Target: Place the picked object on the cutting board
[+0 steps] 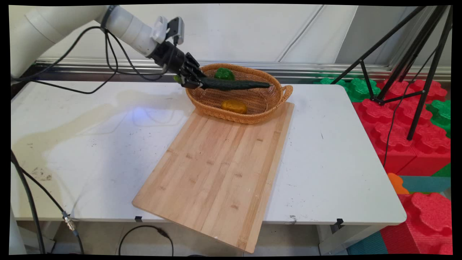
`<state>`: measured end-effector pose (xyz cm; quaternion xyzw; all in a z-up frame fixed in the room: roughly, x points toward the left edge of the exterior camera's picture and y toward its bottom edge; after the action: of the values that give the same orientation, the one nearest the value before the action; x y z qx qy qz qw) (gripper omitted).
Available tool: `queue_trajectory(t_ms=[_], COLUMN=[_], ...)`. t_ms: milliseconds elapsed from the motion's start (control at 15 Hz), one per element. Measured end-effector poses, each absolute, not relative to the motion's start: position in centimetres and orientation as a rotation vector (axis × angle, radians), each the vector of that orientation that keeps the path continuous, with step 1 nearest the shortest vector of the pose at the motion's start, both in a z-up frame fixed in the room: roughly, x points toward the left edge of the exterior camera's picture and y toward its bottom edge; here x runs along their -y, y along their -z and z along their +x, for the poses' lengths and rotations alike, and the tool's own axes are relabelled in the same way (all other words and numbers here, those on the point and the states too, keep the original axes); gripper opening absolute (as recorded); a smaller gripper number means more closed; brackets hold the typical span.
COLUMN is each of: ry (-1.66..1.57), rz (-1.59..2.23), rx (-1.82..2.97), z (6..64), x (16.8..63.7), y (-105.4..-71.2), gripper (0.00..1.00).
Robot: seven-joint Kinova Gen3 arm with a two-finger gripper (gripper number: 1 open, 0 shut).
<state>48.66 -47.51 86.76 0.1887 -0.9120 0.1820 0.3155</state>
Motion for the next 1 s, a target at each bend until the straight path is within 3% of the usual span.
queue_trajectory(t_ms=[1000], ry=[-0.349], rz=[0.465], rx=[2.324], z=[52.5], x=[38.3], y=[-94.4], gripper=[0.00])
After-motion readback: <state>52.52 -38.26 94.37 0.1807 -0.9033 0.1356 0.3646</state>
